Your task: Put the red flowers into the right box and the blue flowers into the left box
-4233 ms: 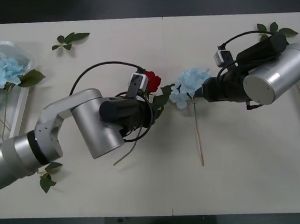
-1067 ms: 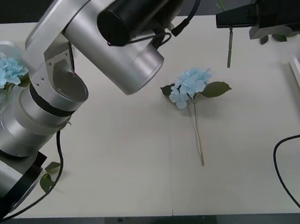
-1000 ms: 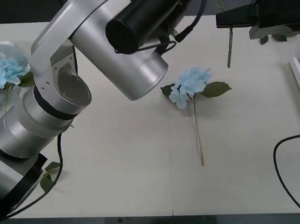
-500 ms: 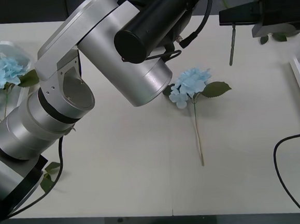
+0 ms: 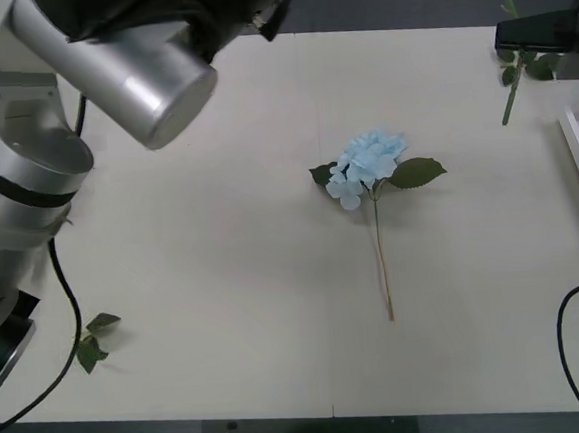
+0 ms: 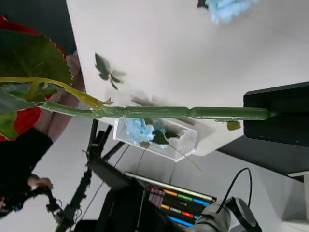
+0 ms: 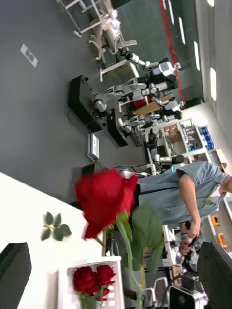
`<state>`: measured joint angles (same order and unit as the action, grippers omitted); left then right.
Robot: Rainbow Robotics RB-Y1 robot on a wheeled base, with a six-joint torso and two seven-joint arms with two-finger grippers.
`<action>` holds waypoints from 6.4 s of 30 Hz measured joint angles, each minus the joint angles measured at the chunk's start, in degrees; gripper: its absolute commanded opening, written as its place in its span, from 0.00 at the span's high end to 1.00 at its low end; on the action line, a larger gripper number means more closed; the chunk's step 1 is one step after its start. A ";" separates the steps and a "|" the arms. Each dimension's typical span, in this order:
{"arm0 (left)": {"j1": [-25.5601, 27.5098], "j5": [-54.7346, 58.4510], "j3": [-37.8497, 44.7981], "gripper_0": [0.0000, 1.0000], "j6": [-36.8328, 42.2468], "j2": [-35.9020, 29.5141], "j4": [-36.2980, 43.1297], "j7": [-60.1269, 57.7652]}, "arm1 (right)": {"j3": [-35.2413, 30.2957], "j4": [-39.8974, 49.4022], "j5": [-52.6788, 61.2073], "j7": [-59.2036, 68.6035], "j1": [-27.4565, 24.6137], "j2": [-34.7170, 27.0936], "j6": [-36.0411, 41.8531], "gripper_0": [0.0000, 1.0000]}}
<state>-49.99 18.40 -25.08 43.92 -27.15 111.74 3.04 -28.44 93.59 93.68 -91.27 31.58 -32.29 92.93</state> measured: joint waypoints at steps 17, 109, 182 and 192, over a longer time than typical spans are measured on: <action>27.46 44.06 17.81 0.00 -2.07 -18.15 10.27 59.33 | -11.58 -0.01 -16.62 -0.01 -10.79 -9.23 0.00 1.00; 29.78 83.03 16.75 0.00 12.82 -19.86 4.30 122.29 | 19.96 4.70 -43.80 4.57 -6.26 -0.08 3.56 0.00; 29.78 83.03 16.75 0.00 12.82 -19.85 4.29 122.29 | 60.69 -6.23 -67.45 37.71 -1.53 4.67 -21.75 1.00; 29.78 83.03 16.75 0.00 12.82 -19.85 4.29 122.29 | 59.98 -6.07 -68.24 37.71 -1.41 4.66 -22.09 1.00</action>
<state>-20.20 101.43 -8.33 56.74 -47.01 116.03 125.33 31.54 87.52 25.45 -53.56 30.17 -27.64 70.84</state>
